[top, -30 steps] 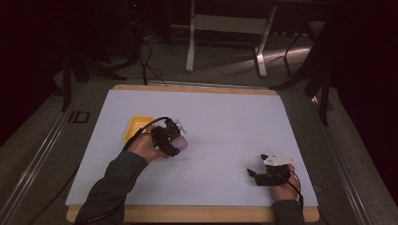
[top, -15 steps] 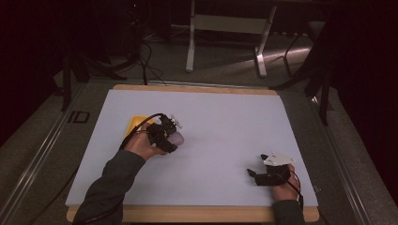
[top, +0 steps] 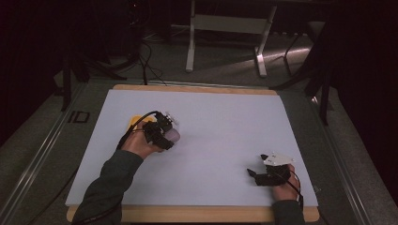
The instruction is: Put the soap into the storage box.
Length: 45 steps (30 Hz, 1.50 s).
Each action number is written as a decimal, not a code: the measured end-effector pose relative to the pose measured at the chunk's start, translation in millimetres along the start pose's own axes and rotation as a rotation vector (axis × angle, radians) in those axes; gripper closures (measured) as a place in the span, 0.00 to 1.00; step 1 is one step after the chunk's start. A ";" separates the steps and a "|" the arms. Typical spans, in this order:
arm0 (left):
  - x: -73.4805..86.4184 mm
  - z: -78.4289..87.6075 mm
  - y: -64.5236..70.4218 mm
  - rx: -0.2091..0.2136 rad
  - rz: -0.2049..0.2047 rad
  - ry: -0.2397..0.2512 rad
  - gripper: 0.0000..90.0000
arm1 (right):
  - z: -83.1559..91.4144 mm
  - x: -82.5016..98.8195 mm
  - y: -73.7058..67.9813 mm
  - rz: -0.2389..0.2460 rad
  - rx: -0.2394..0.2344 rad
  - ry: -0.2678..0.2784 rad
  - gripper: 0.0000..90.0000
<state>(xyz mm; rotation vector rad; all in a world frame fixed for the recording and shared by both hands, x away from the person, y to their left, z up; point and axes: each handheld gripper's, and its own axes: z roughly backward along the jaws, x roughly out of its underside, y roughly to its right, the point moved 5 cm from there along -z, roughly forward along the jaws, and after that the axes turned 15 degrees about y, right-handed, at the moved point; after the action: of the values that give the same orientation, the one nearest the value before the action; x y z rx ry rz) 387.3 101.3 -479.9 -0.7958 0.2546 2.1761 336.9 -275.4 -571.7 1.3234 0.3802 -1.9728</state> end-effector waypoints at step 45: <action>3.6 23.1 -35.3 -0.115 0.144 0.084 0.55 | 0.0 0.0 0.0 0.000 0.000 0.000 0.20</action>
<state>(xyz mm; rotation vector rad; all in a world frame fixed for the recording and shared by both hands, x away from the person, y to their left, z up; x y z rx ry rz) 401.0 136.8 -461.3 -0.9608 0.2364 2.3117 336.9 -275.4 -571.7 1.3230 0.3802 -1.9728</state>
